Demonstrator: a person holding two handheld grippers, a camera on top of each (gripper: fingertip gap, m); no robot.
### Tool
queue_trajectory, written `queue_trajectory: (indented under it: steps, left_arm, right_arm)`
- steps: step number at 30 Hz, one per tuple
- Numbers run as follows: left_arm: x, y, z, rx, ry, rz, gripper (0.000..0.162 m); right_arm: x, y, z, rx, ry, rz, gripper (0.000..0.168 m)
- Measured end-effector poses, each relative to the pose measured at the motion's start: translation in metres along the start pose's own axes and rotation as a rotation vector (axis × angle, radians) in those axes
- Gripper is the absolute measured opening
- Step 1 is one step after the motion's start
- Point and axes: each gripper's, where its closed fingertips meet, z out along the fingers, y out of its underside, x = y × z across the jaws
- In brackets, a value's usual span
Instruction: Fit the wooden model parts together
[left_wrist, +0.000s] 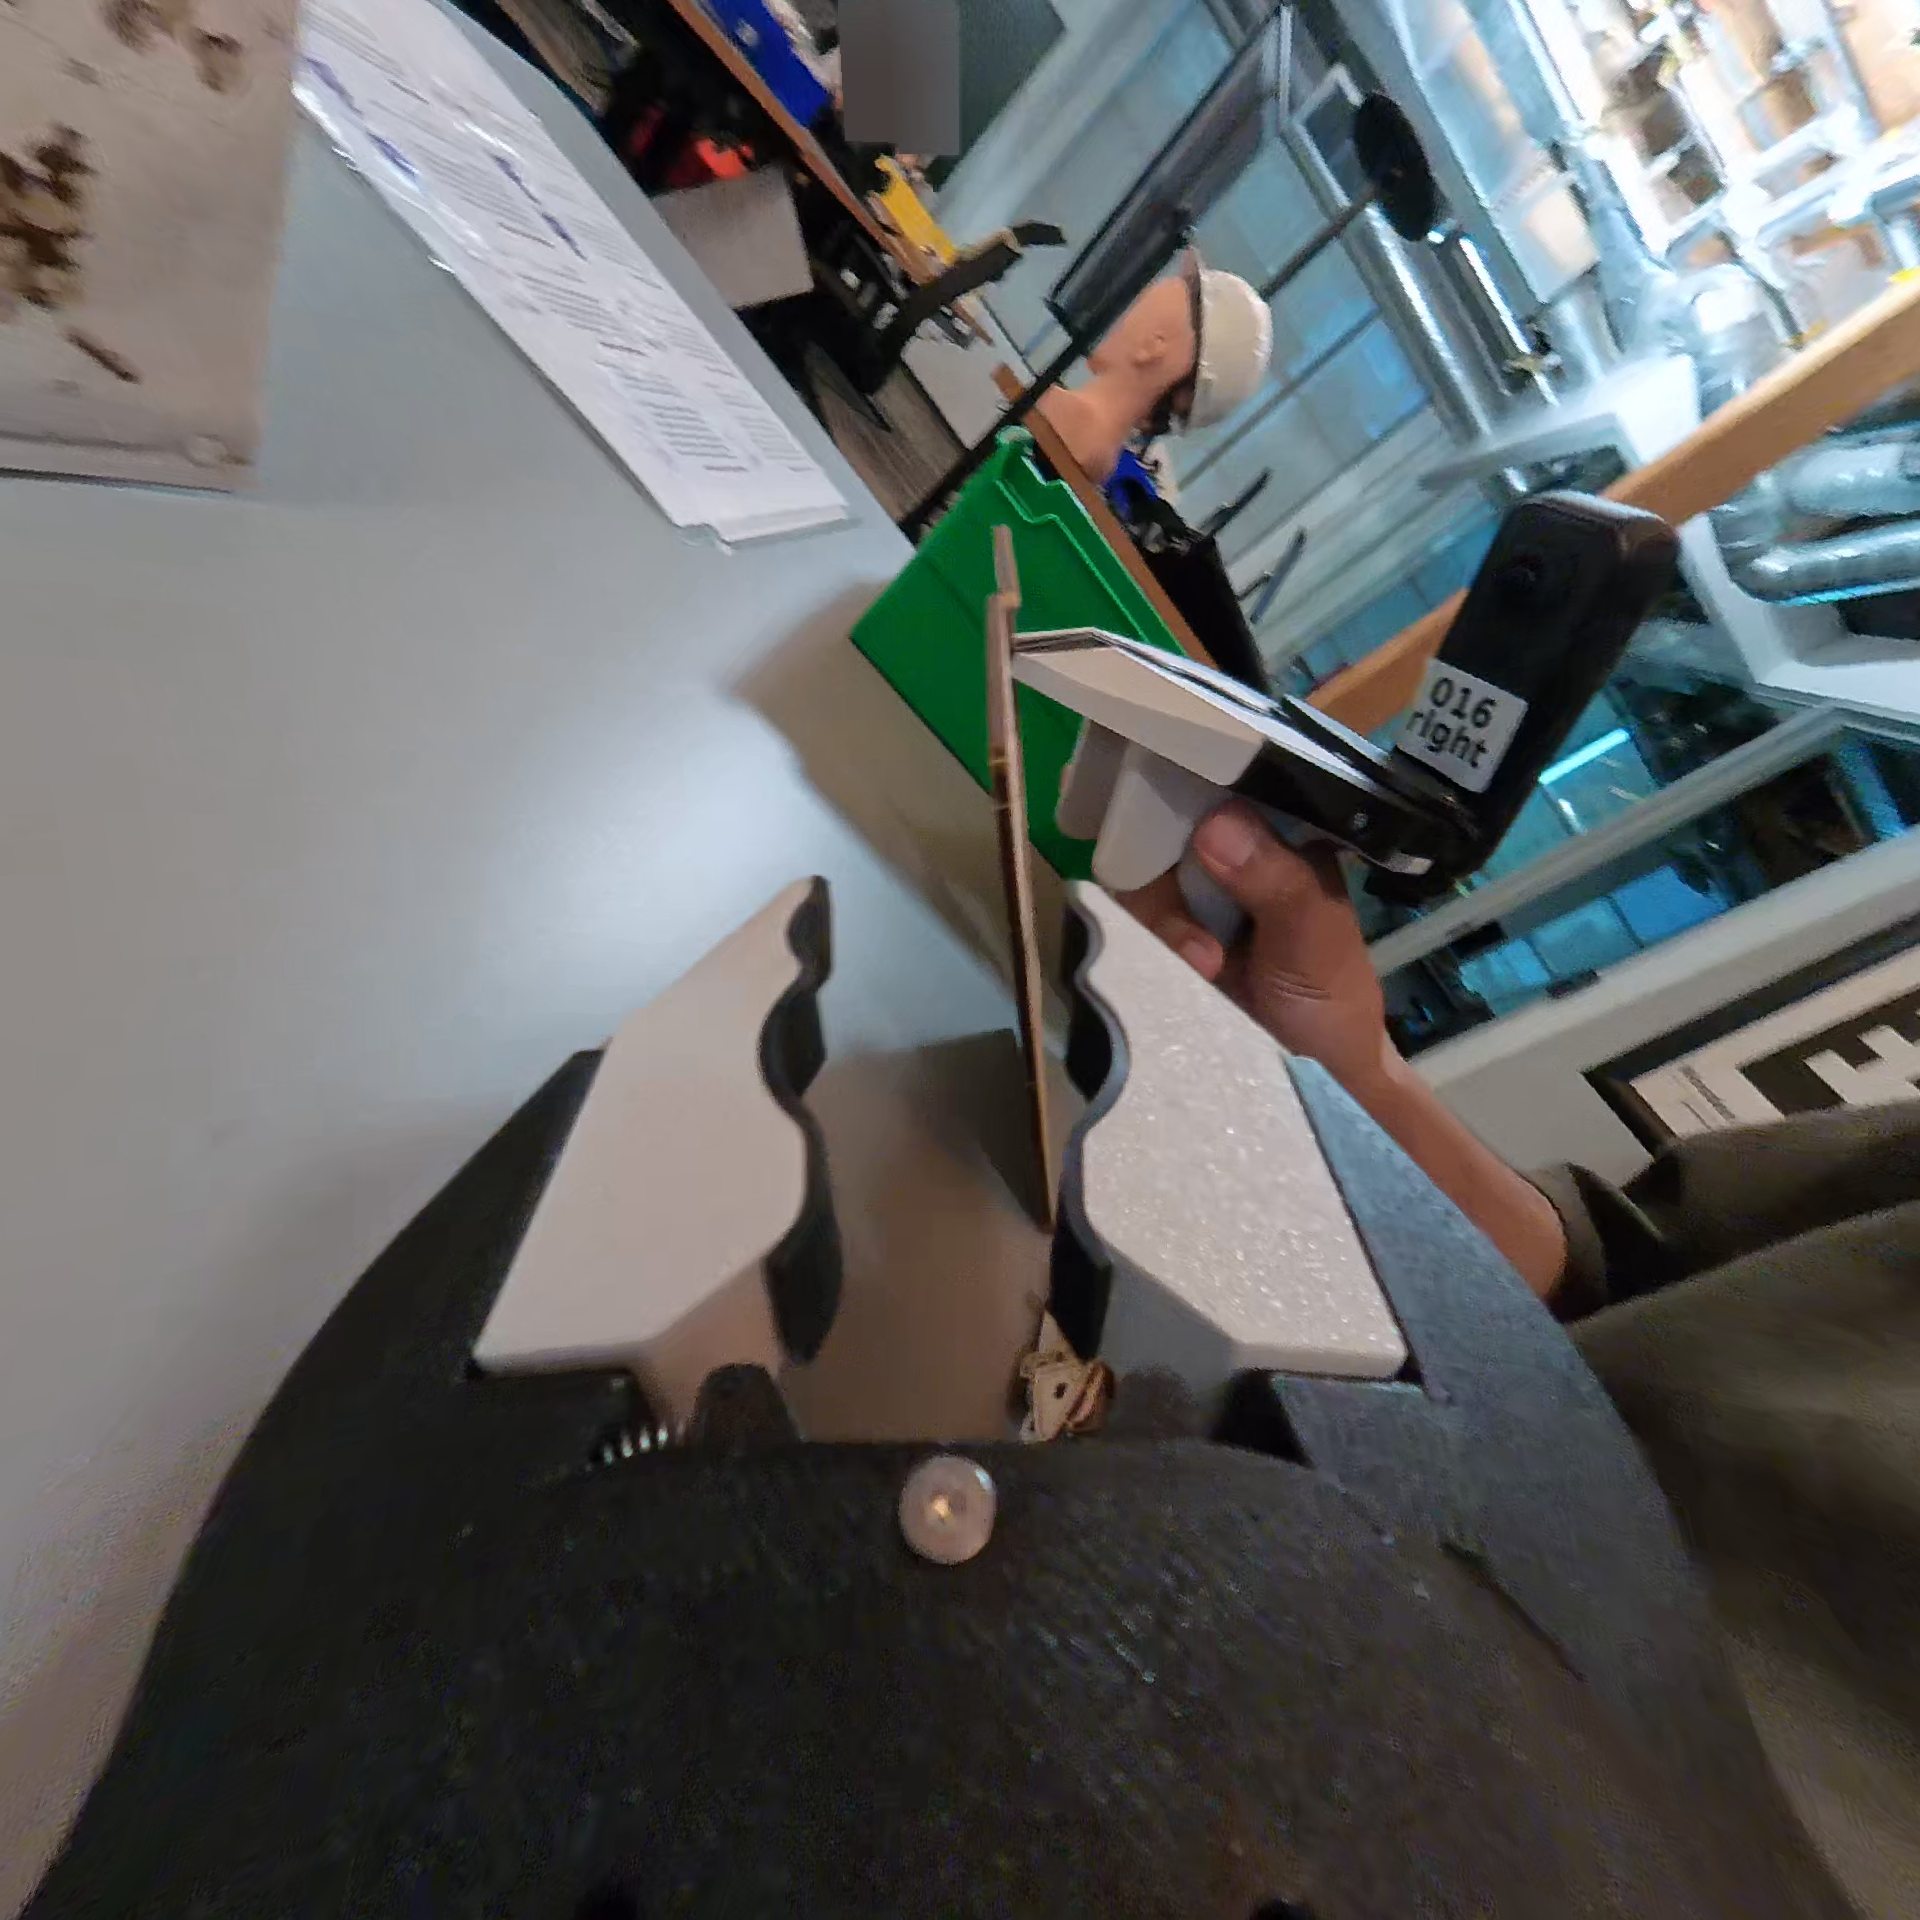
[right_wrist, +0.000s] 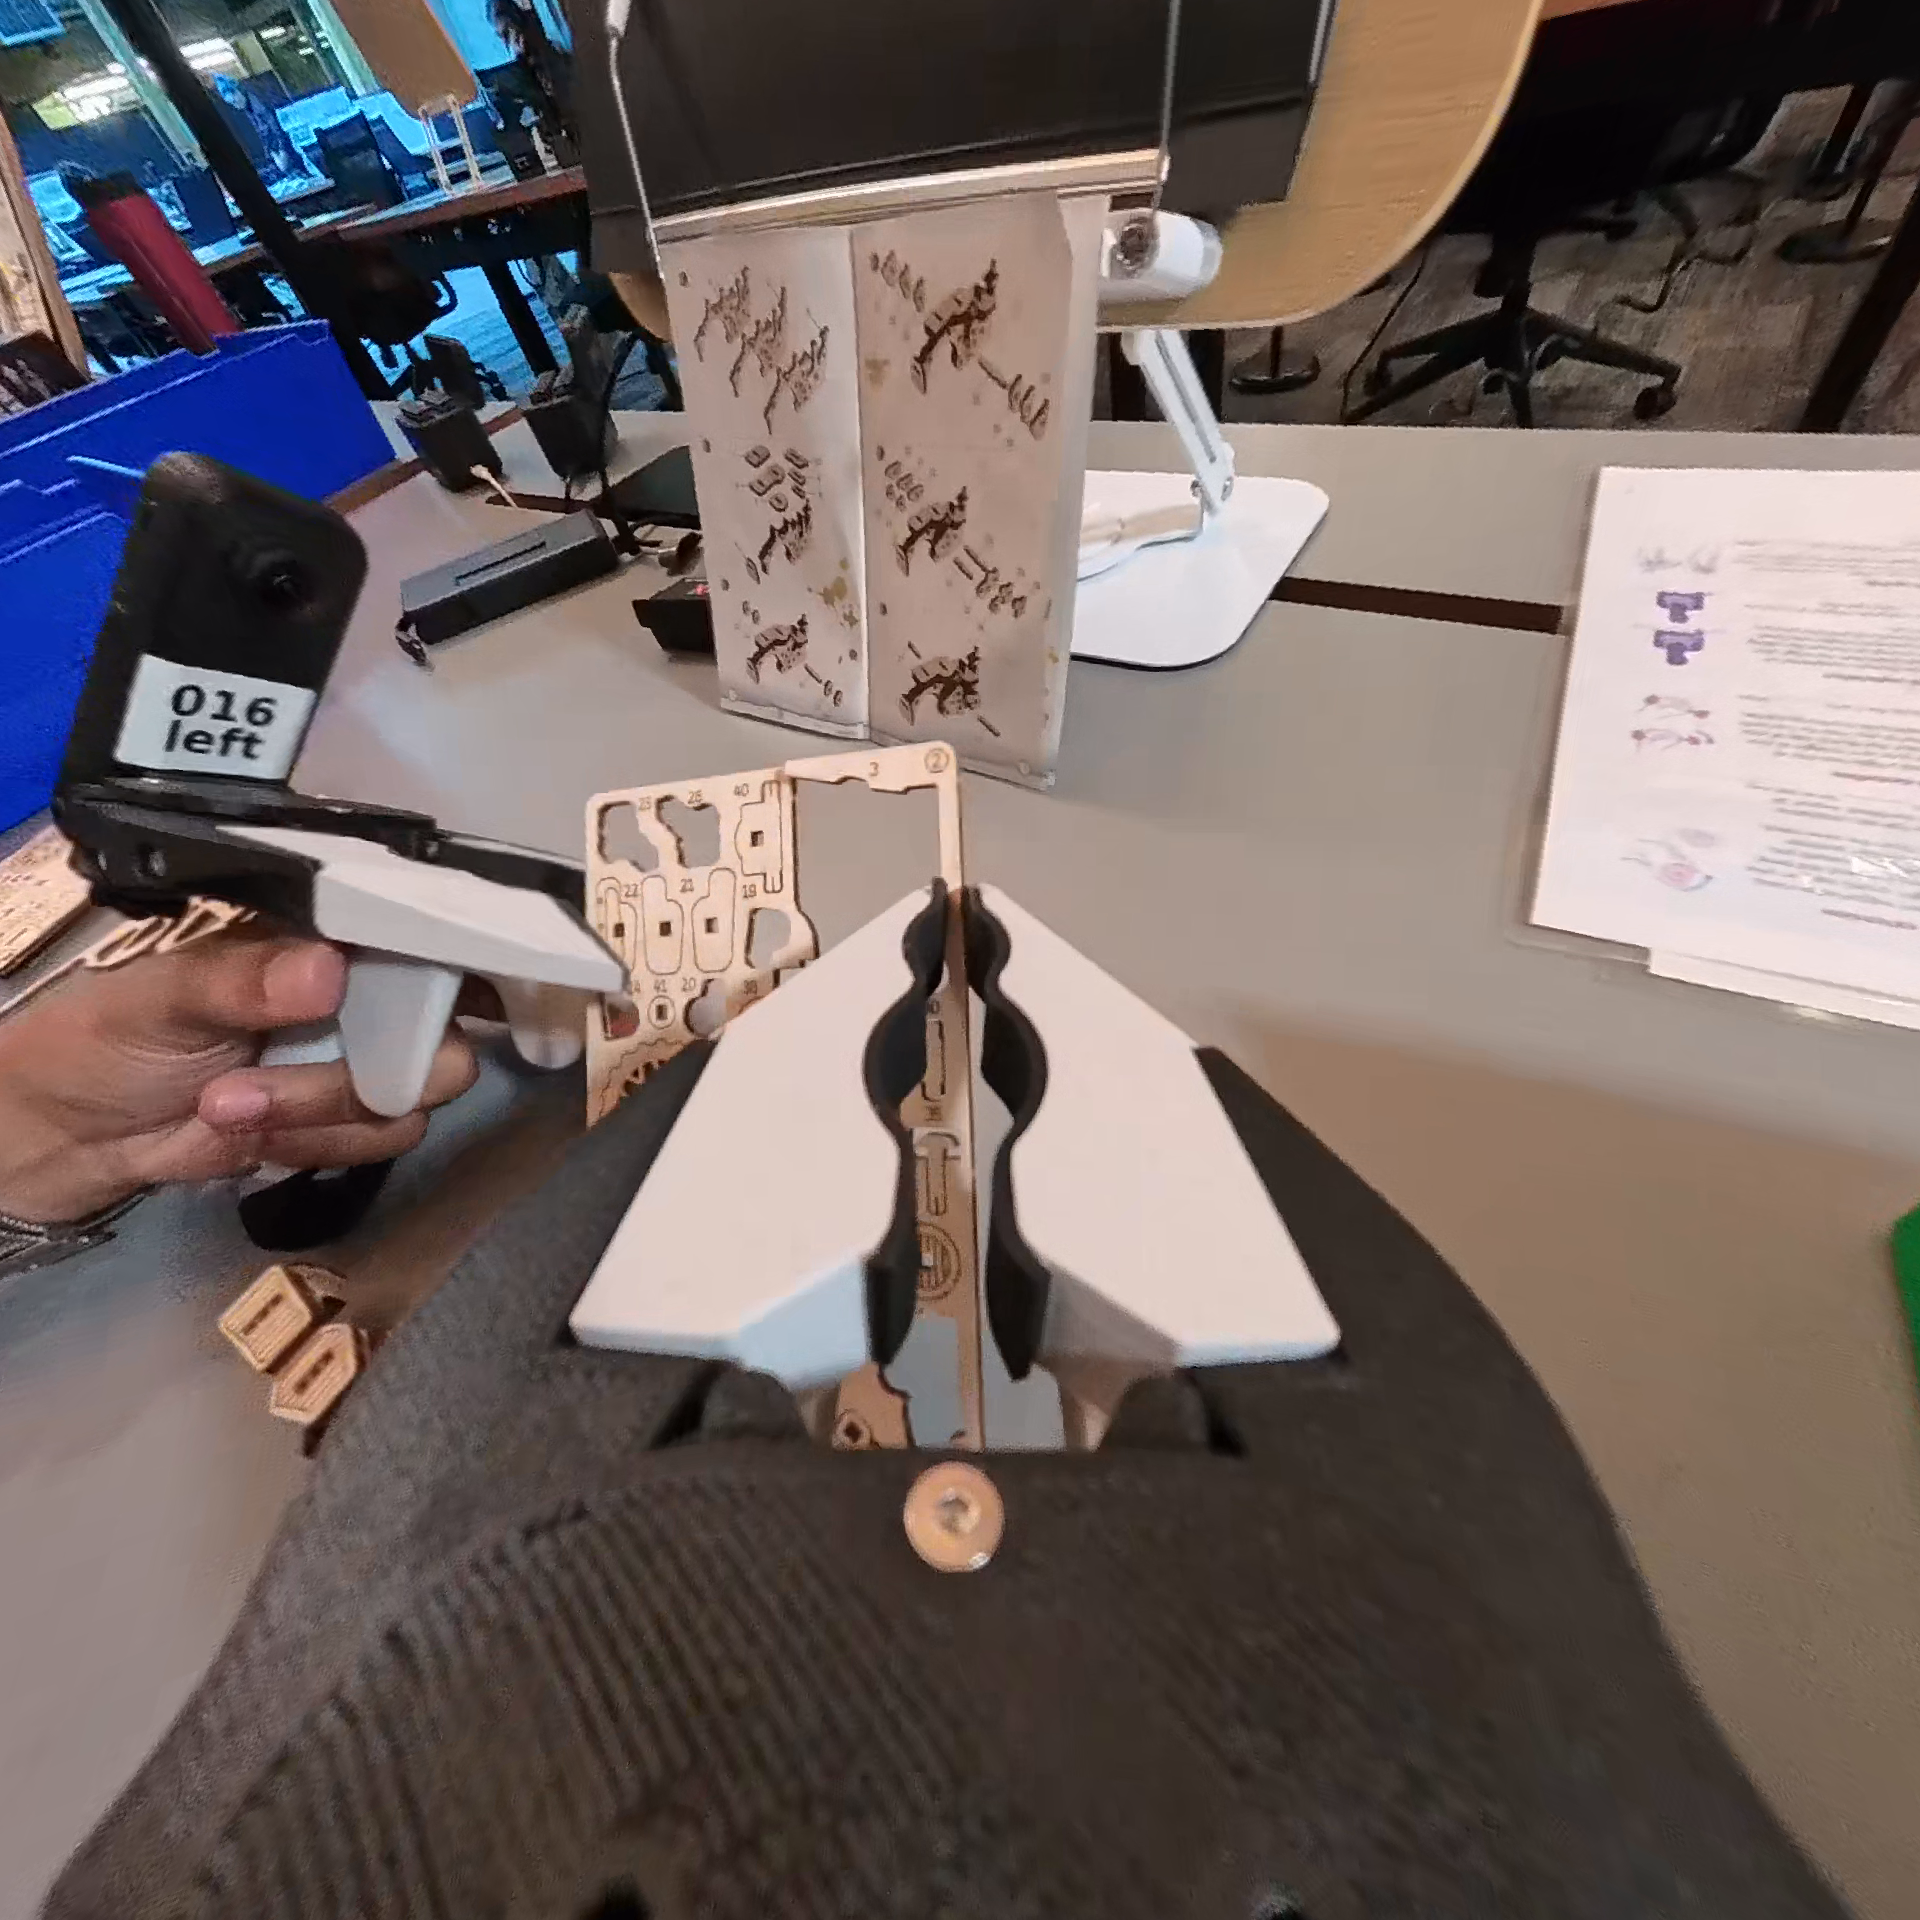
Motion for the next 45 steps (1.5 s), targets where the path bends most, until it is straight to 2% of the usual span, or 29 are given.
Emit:
queue_trajectory:
  steps: [3,4,5,7,9,13,16,19,24,31,36,45]
  left_arm:
    - [0.008,0.0,0.0,0.003,0.041,0.023,0.004]
    - [0.009,-0.001,-0.001,0.016,0.047,0.024,0.002]
    - [0.007,-0.004,-0.002,0.035,0.04,0.019,0.001]
    - [0.005,-0.014,-0.007,0.102,0.037,-0.001,0.0]
    - [0.007,-0.021,-0.013,0.155,0.076,-0.028,0.0]
    - [0.02,-0.02,-0.014,0.133,0.191,-0.017,0.0]
    - [0.028,-0.007,-0.007,0.055,0.202,0.049,0.0]
    - [0.031,0.0,-0.002,0.012,0.19,0.093,0.0]
    - [0.029,-0.003,-0.003,0.035,0.19,0.073,0.0]
    - [0.029,-0.002,-0.001,0.031,0.166,0.099,0.0]
    - [0.028,-0.003,-0.002,0.037,0.165,0.093,0.0]
    - [0.024,-0.002,0.0,0.033,0.126,0.1,0.0]
  right_arm:
    - [-0.007,-0.002,0.002,0.024,0.0,-0.025,0.001]
    - [-0.007,-0.003,0.002,0.037,0.002,-0.042,0.0]
    - [-0.006,-0.005,0.002,0.045,0.006,-0.056,0.01]
    - [-0.005,-0.005,0.001,0.049,-0.008,-0.048,0.041]
    - [-0.006,-0.001,0.002,0.035,-0.064,0.023,0.061]
    - [-0.029,0.009,0.003,-0.028,-0.345,0.255,0.074]
    - [-0.048,0.009,-0.002,-0.066,-0.53,0.354,0.067]
    - [-0.052,0.02,0.002,-0.126,-0.519,0.293,0.056]
    - [-0.064,0.016,0.003,-0.108,-0.547,0.252,0.022]
    - [-0.061,0.011,0.004,-0.076,-0.578,0.356,0.021]
    - [-0.063,0.008,0.003,-0.077,-0.595,0.35,0.012]
    - [-0.061,0.011,0.005,-0.087,-0.561,0.339,0.012]
